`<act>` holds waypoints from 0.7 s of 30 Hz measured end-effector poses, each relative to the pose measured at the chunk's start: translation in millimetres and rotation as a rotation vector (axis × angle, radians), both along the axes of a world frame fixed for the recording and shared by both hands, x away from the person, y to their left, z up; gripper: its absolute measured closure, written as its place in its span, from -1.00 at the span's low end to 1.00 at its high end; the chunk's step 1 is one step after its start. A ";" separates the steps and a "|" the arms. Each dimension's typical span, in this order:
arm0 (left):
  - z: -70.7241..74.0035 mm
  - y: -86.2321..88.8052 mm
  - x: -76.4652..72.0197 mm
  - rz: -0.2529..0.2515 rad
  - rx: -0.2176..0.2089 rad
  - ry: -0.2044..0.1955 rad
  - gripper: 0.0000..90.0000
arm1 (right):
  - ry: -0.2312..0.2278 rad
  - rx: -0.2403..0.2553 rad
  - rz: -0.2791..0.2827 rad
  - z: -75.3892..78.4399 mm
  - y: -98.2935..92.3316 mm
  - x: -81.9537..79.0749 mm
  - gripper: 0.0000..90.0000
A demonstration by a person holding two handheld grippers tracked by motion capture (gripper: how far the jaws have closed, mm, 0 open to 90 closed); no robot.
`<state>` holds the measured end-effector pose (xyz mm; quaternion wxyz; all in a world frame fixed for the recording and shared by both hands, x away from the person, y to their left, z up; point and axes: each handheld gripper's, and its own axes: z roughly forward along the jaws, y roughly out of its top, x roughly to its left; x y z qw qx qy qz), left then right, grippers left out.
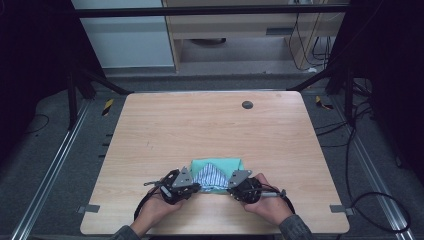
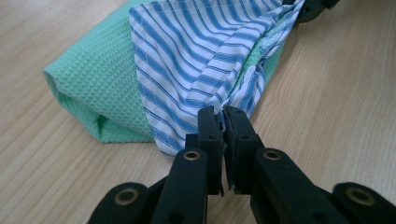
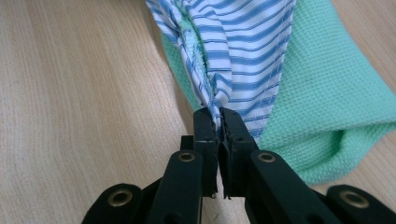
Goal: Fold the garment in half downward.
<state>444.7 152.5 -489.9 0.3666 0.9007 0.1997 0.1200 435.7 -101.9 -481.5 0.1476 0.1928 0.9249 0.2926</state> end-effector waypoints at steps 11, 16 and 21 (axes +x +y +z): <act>1.2 -2.9 -5.2 0.001 -0.025 0.009 0.91 | -0.023 -0.006 -0.013 4.4 -4.3 -2.1 0.92; 0.8 -3.3 -8.6 -0.001 -0.012 0.010 0.90 | -0.028 -0.002 -0.004 3.0 -6.2 -6.7 0.91; 0.0 -0.7 -12.7 0.019 -0.026 0.011 0.84 | -0.038 -0.006 0.001 3.5 -7.9 -10.9 0.86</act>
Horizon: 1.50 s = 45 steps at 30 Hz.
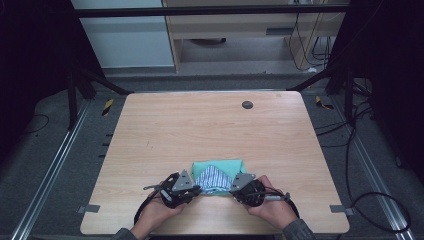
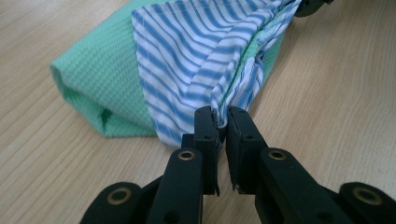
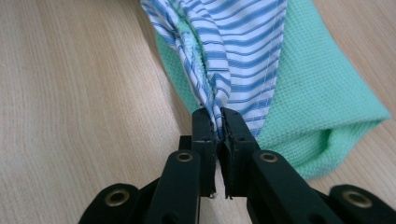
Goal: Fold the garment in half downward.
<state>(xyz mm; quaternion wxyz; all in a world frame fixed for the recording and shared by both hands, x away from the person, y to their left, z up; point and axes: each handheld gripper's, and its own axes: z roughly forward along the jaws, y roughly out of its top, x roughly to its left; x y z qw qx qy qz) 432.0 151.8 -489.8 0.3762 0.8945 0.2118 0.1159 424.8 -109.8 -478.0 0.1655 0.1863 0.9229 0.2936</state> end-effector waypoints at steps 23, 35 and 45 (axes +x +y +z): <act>10.7 25.7 -20.2 0.056 -0.039 -0.031 0.60 | -0.003 0.043 -0.159 1.0 -53.8 -12.1 0.14; 11.2 59.2 14.4 0.300 -0.042 -0.002 -0.55 | 0.039 0.121 -0.466 -4.9 -92.0 19.2 -0.73; 10.1 94.1 76.8 0.423 -0.040 0.082 -0.82 | 0.052 0.183 -0.625 -9.2 -115.0 70.0 -0.82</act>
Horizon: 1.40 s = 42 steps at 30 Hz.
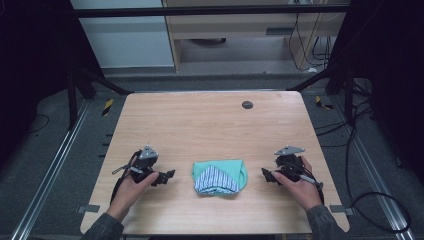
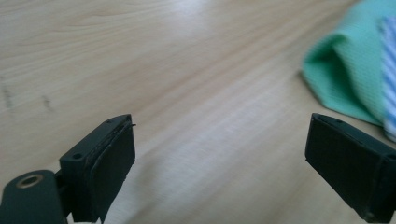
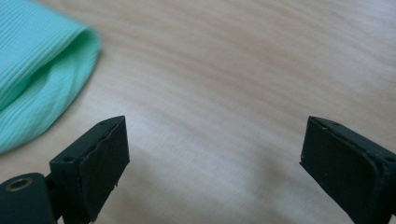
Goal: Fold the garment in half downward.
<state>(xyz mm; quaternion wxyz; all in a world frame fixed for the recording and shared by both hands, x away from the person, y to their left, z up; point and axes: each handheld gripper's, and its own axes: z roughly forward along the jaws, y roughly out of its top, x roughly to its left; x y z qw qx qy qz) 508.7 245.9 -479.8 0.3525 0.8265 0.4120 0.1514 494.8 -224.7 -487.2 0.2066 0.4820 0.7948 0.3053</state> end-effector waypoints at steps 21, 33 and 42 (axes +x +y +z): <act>-16.4 6.1 52.2 0.105 0.008 -0.058 -0.80 | -0.076 0.044 -0.180 -18.0 6.0 53.9 -0.79; -27.3 -4.4 60.0 0.108 0.037 -0.060 -0.83 | -0.058 0.056 -0.215 -23.7 5.0 59.7 -0.84; -28.0 -3.7 60.2 0.152 0.048 -0.041 -1.00 | -0.038 0.053 -0.327 -24.5 7.7 54.7 -0.99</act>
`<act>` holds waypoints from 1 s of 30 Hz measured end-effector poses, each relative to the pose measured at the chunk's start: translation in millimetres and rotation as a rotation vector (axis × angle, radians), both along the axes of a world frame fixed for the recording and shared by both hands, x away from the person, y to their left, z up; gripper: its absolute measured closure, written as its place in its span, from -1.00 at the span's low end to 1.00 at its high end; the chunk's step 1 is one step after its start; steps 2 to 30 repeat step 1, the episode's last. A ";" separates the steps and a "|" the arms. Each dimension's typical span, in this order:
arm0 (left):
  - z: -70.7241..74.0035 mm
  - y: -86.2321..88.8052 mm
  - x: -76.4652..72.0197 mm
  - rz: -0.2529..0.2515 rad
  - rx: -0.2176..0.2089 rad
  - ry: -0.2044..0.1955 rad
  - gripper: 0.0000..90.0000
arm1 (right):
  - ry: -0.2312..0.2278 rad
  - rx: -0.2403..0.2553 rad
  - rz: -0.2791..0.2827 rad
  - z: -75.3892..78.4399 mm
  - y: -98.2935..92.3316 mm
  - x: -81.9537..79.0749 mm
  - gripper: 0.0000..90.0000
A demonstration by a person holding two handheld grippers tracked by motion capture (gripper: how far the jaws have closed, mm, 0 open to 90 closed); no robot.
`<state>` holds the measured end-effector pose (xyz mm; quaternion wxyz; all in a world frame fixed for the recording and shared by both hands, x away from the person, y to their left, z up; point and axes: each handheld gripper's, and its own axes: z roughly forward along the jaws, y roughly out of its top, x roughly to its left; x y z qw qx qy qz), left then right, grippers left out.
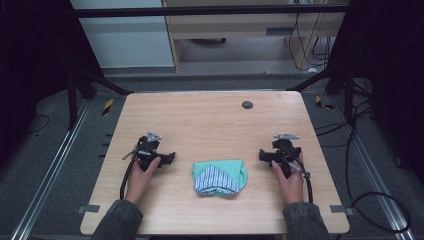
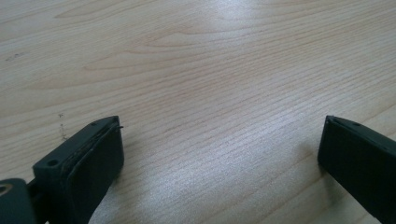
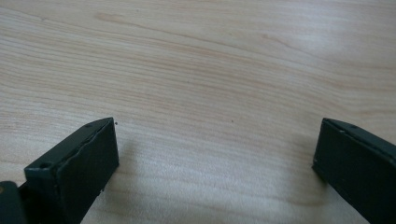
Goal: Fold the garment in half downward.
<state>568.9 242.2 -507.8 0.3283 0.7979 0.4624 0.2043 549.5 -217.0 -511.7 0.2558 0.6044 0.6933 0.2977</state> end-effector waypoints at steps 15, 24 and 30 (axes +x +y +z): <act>0.0 0.0 0.0 0.000 0.001 0.000 -1.00 | 0.001 0.002 -0.015 0.1 1.3 -2.1 -0.99; 0.0 0.0 0.0 0.000 0.001 0.000 -1.00 | 0.001 0.002 -0.015 0.1 1.3 -2.1 -0.99; 0.0 0.0 0.0 0.000 0.001 0.000 -1.00 | 0.001 0.002 -0.015 0.1 1.3 -2.1 -0.99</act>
